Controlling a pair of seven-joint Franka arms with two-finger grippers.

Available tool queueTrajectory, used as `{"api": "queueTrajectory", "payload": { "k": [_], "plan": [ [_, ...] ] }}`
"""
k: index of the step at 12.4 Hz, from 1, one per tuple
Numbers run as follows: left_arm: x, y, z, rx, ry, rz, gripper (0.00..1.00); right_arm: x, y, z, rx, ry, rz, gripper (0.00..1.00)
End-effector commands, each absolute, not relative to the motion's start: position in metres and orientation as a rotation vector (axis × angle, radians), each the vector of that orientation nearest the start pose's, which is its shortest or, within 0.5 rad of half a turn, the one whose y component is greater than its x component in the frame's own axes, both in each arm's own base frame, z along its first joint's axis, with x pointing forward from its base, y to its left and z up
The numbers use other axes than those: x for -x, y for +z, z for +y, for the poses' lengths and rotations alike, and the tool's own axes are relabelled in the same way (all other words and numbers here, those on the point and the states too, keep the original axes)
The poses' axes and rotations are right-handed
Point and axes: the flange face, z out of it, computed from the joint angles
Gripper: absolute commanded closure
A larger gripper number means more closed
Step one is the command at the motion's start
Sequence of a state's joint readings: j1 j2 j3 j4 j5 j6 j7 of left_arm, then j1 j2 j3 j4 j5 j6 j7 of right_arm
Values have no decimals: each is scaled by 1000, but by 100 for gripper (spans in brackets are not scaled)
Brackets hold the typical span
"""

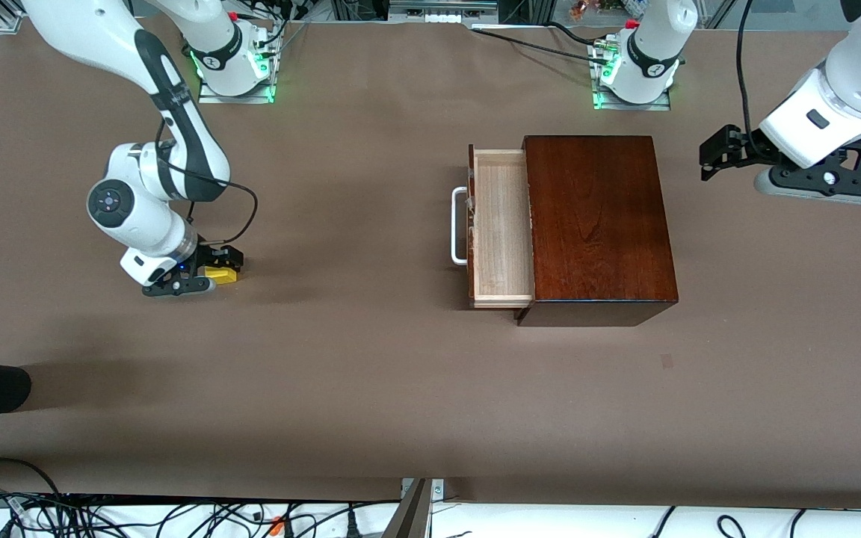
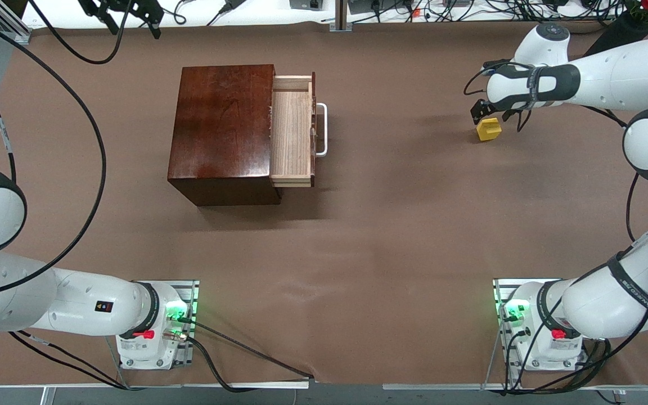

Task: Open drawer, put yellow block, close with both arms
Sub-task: 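Grasp the yellow cube with the right gripper and lift it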

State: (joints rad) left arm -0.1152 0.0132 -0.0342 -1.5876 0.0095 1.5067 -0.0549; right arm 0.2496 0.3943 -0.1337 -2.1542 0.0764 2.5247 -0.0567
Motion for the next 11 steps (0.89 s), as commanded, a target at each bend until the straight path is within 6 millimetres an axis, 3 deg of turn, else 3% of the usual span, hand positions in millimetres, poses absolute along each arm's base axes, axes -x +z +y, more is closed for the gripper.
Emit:
{"api": "queueTrajectory", "payload": {
  "k": [1, 3, 4, 7, 9, 11],
  "plan": [
    [-547, 599, -76, 3130, 149, 123, 0, -562, 207, 65, 3136, 24, -182, 2],
    [-548, 596, -81, 3117, 149, 134, 0, -561, 202, 64, 3138, 38, -182, 14],
    [-550, 593, -80, 3115, 155, 132, 0, -559, 200, 64, 3137, 47, -201, 25],
    [-551, 592, -74, 3117, 163, 110, 0, -556, 193, 62, 3136, 66, -230, 63],
    [-551, 588, -70, 3115, 184, 96, 0, -560, 199, 63, 3133, 60, -256, 95],
    [-556, 581, -58, 3115, 204, 60, 0, -569, 228, 69, 3111, 53, -374, 100]
  ]
}}
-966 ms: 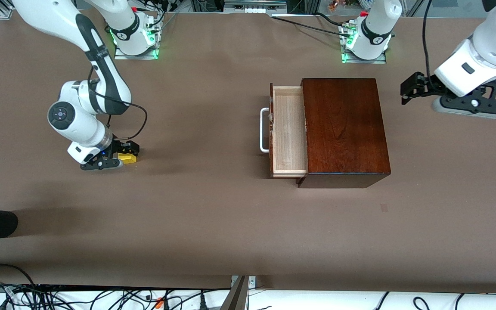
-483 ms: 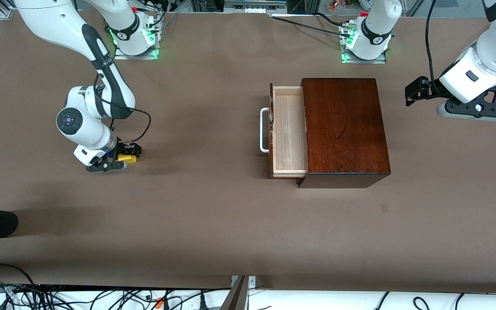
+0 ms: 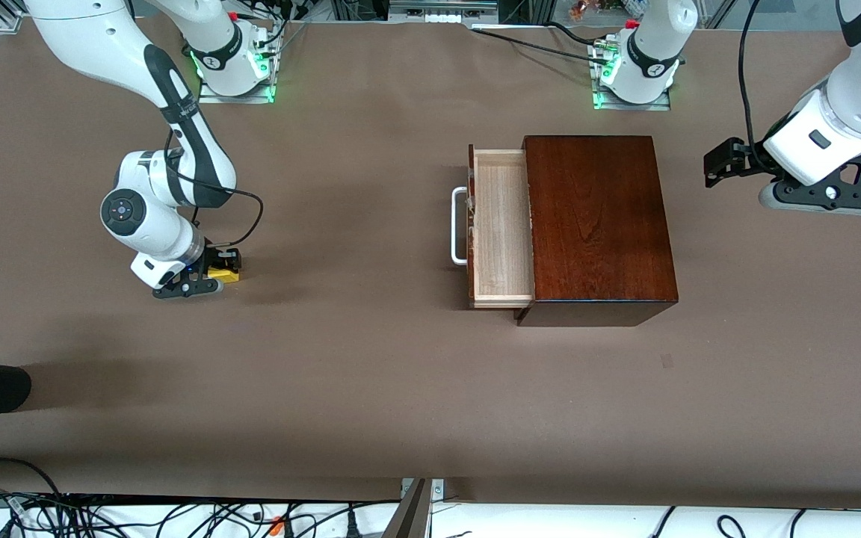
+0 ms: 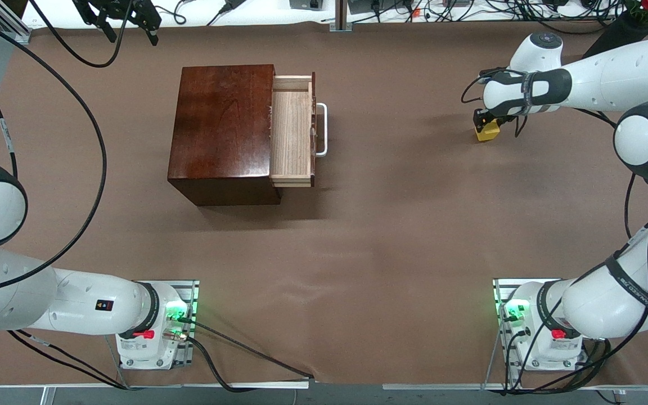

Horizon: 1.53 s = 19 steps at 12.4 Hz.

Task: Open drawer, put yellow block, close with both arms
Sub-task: 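Grasp the yellow cube with the right gripper and lift it, then carry the yellow cube with the right gripper over the open drawer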

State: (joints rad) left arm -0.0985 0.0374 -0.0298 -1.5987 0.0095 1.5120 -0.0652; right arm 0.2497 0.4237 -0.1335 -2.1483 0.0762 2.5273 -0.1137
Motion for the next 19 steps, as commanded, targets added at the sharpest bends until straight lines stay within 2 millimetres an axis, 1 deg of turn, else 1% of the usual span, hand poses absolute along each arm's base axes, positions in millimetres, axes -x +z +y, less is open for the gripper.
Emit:
{"api": "queueTrajectory", "payload": {
  "k": [1, 2, 4, 5, 6, 7, 8, 9, 10, 11, 12, 13, 14, 15, 17, 18, 19],
  "plan": [
    [-555, 581, -56, 3115, 211, 53, 0, -575, 249, 81, 3089, 82, -443, 100],
    [-555, 581, -54, 3115, 211, 48, 0, -581, 274, 98, 3063, 95, -510, 100],
    [-557, 582, -41, 3117, 209, 8, 0, -586, 313, 137, 3019, 120, -632, 100],
    [-558, 579, -36, 3117, 216, -2, 0, -589, 339, 167, 2984, 77, -735, 100],
    [-562, 572, -30, 3116, 236, -21, 0, -590, 363, 201, 2945, 53, -830, 100],
    [-563, 569, -29, 3115, 245, -26, 0, -588, 391, 238, 2908, 31, -929, 100],
    [-564, 568, -29, 3115, 245, -26, 0, -582, 418, 278, 2887, -8, -1067, 100],
    [-565, 566, -30, 3115, 250, -23, 0, -571, 443, 318, 2870, -63, -1206, 100],
    [-565, 564, -30, 3114, 257, -23, 0, -557, 458, 360, 2839, -115, -1348, 100],
    [-565, 563, -30, 3113, 264, -23, 0, -545, 470, 396, 2802, -154, -1447, 100],
    [-566, 560, -30, 3114, 272, -23, 0, -525, 477, 440, 2746, -164, -1539, 100],
    [-566, 559, -30, 3113, 277, -21, 0, -508, 482, 479, 2701, -178, -1638, 100],
    [-566, 560, -30, 3111, 281, -21, 0, -492, 483, 513, 2666, -199, -1726, 100],
    [-565, 559, -30, 3111, 295, -21, 0, -480, 482, 540, 2627, -221, -1778, 100],
    [-565, 558, -29, 3110, 303, -21, 0, -470, 476, 577, 2563, -286, -1875, 100],
    [-564, 558, -29, 3108, 305, -21, 0, -471, 469, 591, 2529, -304, -1907, 100],
    [-564, 559, -29, 3109, 303, -21, 0, -477, 462, 601, 2502, -330, -1924, 100]
  ]
}}
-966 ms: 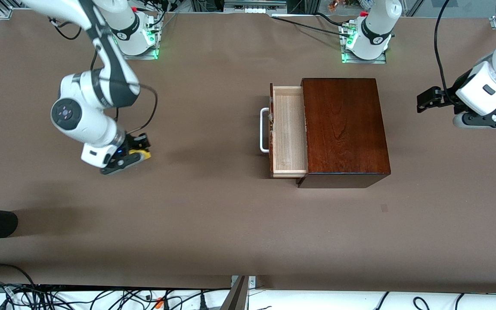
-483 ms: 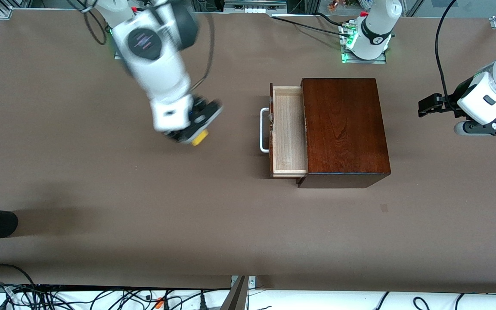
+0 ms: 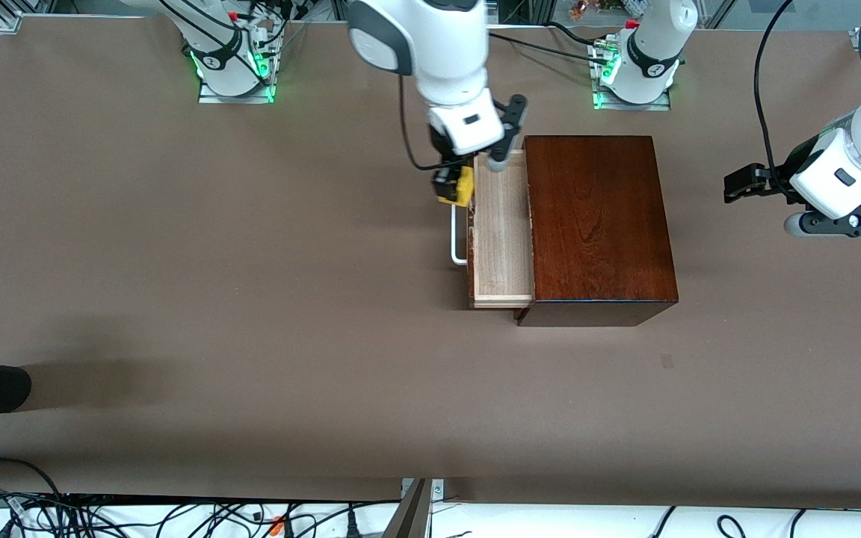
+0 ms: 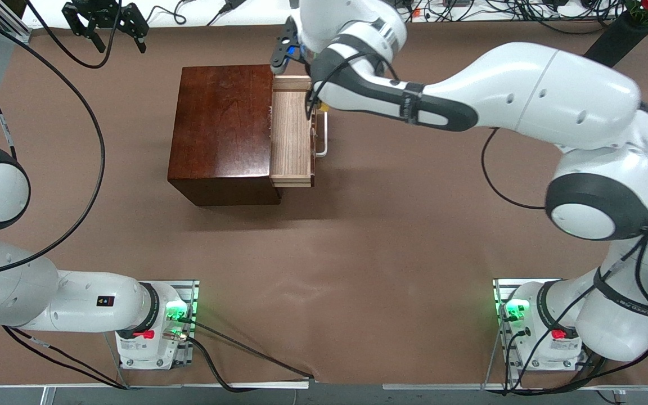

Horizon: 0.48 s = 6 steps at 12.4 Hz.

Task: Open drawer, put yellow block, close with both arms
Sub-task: 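Carry the yellow cube with the right gripper over the open drawer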

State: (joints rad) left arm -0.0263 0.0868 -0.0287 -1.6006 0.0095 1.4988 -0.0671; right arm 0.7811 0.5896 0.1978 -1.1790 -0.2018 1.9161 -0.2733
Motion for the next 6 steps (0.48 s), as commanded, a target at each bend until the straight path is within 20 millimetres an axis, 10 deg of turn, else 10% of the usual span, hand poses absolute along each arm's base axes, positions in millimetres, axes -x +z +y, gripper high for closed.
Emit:
{"api": "queueTrajectory", "payload": {
  "k": [1, 6],
  "plan": [
    [-564, 559, -29, 3109, 303, -21, 0, -483, 457, 606, 2464, -357, -1959, 100],
    [-565, 556, -29, 3108, 310, -21, 0, -487, 409, 617, 2318, -318, -2146, 100]
  ]
}}
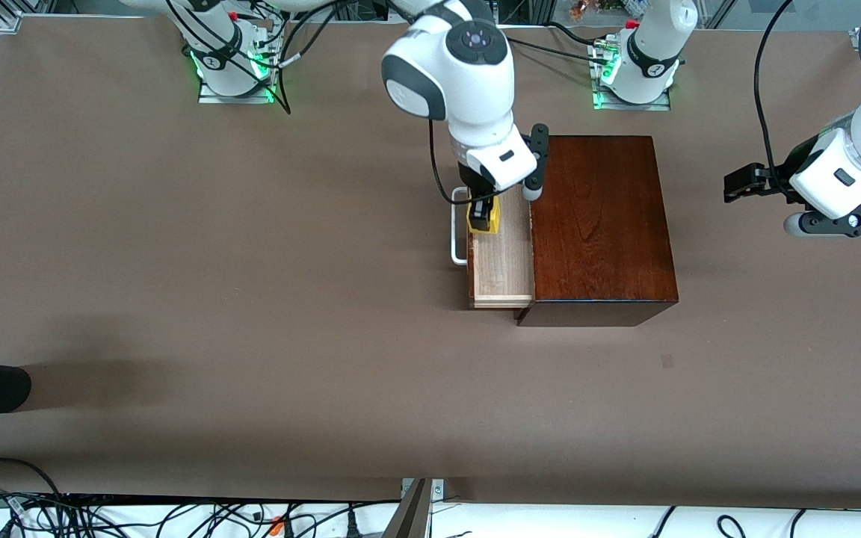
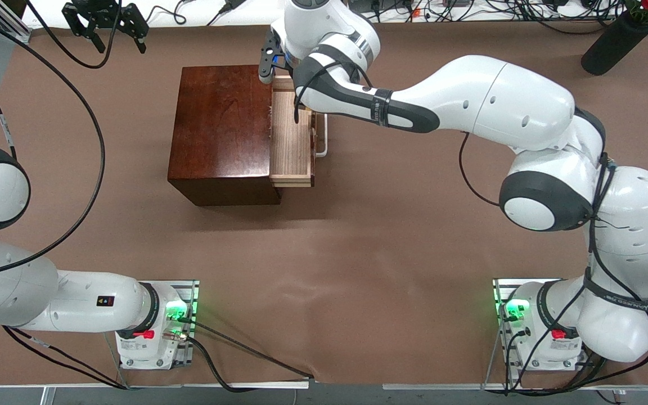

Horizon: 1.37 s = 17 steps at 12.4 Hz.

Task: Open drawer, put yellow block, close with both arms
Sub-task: 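Carry the yellow cube with the right gripper over the open drawer, then lower the cube into the drawer and open the right gripper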

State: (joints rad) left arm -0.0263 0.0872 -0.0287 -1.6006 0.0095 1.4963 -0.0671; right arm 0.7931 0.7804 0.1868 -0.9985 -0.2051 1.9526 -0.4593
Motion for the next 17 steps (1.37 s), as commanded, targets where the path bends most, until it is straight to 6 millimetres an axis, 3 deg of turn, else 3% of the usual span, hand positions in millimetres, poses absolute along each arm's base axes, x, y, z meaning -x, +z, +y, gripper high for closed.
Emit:
{"api": "queueTrajectory", "payload": {
  "k": [1, 4, 8, 17],
  "plan": [
    [-565, 556, -29, 3108, 310, -21, 0, -481, 393, 624, 2290, -290, -2182, 100],
    [-565, 555, -29, 3108, 312, -21, 0, -476, 380, 631, 2269, -281, -2202, 99],
    [-567, 553, -29, 3107, 317, -19, 0, -460, 380, 642, 2245, -281, -2221, 98],
    [-567, 553, -29, 3107, 317, -19, 0, -454, 355, 649, 2235, -262, -2263, 95]
  ]
}}
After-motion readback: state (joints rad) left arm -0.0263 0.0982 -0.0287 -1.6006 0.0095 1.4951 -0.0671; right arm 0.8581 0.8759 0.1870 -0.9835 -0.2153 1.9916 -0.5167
